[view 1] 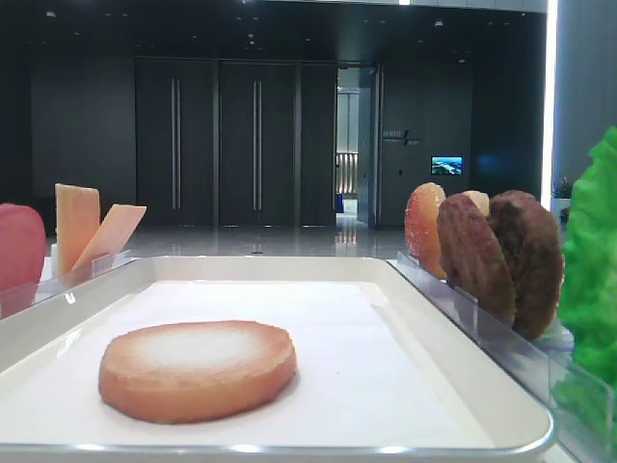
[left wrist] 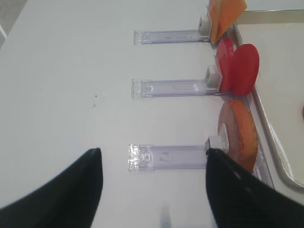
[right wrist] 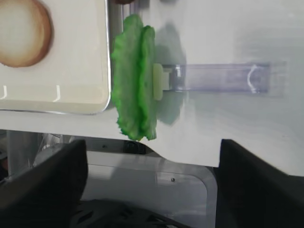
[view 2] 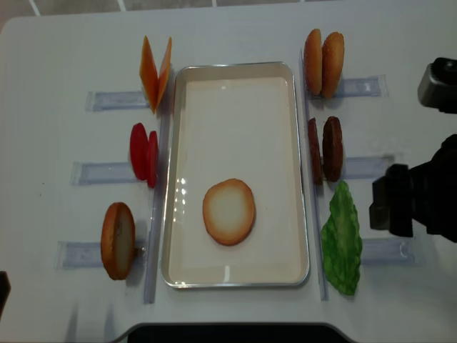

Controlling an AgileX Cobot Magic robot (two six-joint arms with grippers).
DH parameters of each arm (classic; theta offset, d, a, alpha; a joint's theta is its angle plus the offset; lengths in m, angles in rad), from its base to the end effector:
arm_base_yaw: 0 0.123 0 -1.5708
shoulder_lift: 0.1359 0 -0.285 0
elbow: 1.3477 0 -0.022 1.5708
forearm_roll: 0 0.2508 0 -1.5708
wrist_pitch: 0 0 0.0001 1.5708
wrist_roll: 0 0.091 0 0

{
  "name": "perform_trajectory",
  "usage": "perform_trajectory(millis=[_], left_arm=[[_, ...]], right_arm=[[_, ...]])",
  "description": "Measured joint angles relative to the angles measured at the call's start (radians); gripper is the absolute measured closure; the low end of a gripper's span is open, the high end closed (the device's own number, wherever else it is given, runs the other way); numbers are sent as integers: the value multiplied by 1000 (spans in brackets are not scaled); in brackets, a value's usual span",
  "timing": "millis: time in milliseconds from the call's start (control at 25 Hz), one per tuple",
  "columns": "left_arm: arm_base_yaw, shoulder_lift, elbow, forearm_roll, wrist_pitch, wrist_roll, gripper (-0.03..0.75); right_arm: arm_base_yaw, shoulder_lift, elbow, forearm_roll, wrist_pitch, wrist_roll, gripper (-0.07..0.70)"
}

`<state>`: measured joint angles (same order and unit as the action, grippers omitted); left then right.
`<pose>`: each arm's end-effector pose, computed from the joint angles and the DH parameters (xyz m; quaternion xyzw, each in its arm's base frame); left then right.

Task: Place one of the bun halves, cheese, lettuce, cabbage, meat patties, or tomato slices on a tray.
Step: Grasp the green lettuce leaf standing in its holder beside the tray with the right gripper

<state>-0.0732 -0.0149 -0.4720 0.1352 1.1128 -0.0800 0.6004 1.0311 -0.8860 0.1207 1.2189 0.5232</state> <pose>-0.0058 0.0115 0.2659 -0.0069 0.8678 0.0296 0.4960 0.1311 0.1023 0.3060 -0.0258 0.9872 0.1279 0.0923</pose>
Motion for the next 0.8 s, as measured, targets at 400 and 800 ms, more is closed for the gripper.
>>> perform_trajectory(millis=[400, 800], left_arm=[[0, 0, 0, 0, 0, 0, 286], [0, 0, 0, 0, 0, 0, 335]], right_arm=[[176, 124, -24, -22, -92, 99, 93], [207, 237, -43, -121, -116, 129, 93]])
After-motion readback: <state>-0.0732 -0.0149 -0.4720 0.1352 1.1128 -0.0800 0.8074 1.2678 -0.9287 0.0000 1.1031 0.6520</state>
